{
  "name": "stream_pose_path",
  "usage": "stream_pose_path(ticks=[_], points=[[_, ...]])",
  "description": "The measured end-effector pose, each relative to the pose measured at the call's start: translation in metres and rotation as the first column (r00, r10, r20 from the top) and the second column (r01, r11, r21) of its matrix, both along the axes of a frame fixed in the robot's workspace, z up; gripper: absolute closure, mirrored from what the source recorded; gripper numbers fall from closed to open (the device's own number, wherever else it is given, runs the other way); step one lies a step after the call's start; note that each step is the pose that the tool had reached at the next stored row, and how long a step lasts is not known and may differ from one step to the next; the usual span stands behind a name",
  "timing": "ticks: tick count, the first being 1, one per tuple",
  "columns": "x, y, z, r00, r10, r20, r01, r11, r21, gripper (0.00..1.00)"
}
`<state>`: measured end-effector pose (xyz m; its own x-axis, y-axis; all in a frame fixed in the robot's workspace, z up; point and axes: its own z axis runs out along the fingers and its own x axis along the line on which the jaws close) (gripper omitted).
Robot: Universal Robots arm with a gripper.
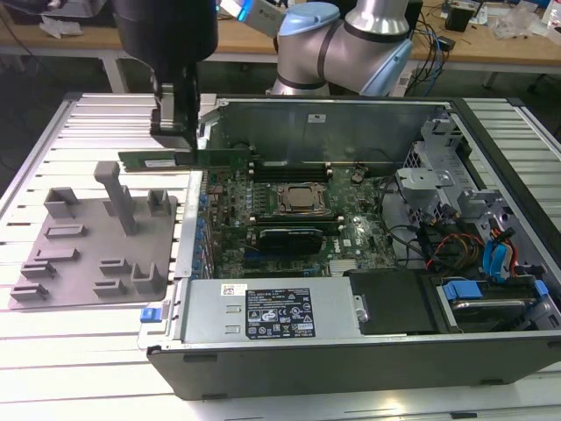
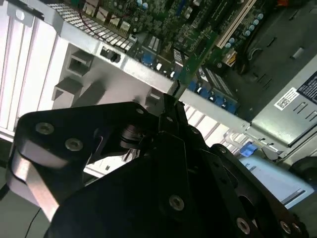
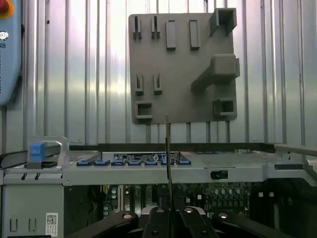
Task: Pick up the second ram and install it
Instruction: 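Pick up the second ram and move it above second insertion slot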
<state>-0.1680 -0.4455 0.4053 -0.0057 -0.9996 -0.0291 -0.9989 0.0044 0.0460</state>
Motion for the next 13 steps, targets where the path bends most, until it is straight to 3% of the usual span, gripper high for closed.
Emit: stream_pose_path(ticks=[1,3,4,13], points=[[0.005,0.0002,-0.0004,1.0000,0.000,-0.0006,0.000,1.0000,0.0031,0.89],[0.016,0.0002,-0.0020,1.0000,-0.002,-0.0014,0.002,0.9993,0.0367,0.89],[0.019,0.0003,-0.0027,1.0000,-0.003,-0.0017,0.004,0.9991,0.0421,0.89],[0.049,0.0039,-0.0062,1.0000,-0.004,-0.0036,0.004,0.9991,0.0424,0.89]])
